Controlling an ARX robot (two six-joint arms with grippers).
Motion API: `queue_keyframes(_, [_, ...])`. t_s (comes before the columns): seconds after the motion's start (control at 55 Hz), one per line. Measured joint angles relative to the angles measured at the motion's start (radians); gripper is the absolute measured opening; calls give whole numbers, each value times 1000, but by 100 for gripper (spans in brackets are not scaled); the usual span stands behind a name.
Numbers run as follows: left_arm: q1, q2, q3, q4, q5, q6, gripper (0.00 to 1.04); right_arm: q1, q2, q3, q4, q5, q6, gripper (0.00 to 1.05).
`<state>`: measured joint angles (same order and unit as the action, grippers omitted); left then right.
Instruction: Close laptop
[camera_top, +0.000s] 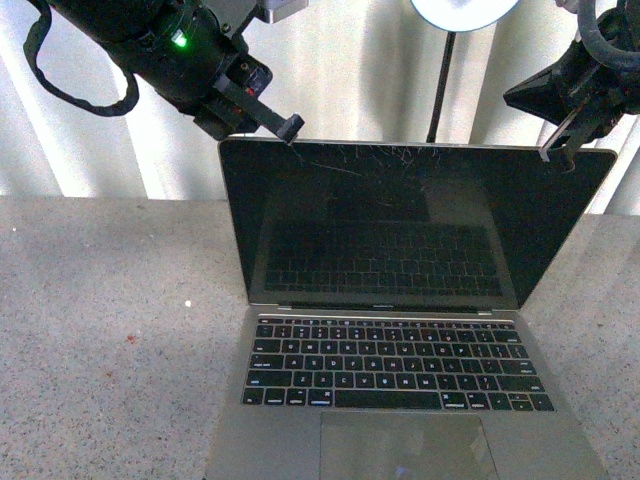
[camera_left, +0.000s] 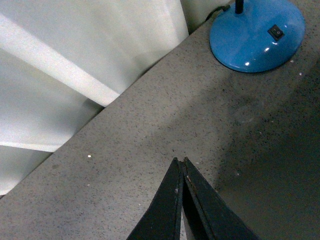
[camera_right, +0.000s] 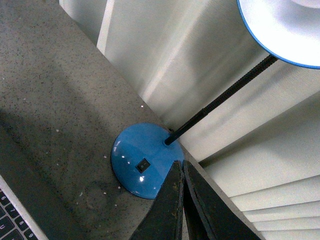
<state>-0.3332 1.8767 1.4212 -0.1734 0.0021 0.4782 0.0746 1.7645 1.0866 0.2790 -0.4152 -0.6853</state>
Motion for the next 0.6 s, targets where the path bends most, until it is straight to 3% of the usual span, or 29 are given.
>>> queue_keyframes(0.6, [-9,-34,-45,-74,52,16,4,12,-16,-61,-40,-58,-45,3])
